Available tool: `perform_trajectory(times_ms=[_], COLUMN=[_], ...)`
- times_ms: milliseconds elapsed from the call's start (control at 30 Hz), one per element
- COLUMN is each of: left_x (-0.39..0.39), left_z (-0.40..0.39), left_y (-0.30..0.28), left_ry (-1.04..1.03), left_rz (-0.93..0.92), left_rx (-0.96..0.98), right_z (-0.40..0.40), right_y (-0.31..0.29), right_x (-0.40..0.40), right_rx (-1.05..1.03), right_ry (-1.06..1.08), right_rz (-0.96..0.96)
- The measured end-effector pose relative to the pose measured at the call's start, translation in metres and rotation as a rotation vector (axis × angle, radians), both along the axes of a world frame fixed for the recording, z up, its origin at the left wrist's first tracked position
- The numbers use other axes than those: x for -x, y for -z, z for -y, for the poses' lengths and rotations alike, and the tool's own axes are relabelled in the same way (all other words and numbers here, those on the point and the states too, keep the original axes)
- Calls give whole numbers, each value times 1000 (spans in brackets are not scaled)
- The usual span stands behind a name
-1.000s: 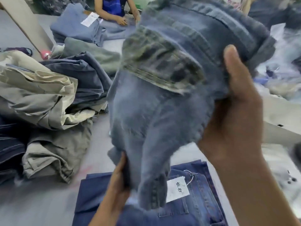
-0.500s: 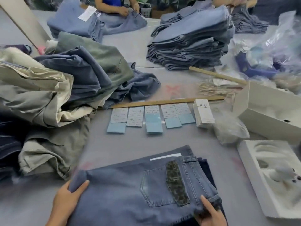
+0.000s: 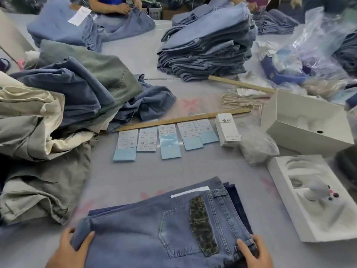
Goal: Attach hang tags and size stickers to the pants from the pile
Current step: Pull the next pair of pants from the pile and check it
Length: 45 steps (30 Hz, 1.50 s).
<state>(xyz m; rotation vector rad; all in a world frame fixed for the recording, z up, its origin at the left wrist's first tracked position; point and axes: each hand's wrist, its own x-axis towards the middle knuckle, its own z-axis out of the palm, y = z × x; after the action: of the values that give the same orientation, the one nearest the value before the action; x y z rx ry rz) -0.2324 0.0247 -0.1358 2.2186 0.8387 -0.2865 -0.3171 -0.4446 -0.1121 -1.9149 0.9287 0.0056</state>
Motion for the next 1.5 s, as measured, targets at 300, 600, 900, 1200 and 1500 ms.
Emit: perform_trajectory(times_ms=[300,600,900,1200,1500], left_x=[-47,-48,-30,16,1], left_z=[207,253,269,251,244], left_y=[2,36,2,10,7], left_ry=[911,1232,1188,1237,1017], left_rz=[520,406,534,753,906], left_rx=[-326,-327,-90,-132,-41], right_z=[15,-2,18,26,53], right_y=[-6,4,9,8,-48], right_x=[-70,-76,-63,-47,-63], right_rx=[260,301,90,187,-493], right_ry=[-420,-418,-325,-677,-903], right_rz=[-258,-38,68,139,-95])
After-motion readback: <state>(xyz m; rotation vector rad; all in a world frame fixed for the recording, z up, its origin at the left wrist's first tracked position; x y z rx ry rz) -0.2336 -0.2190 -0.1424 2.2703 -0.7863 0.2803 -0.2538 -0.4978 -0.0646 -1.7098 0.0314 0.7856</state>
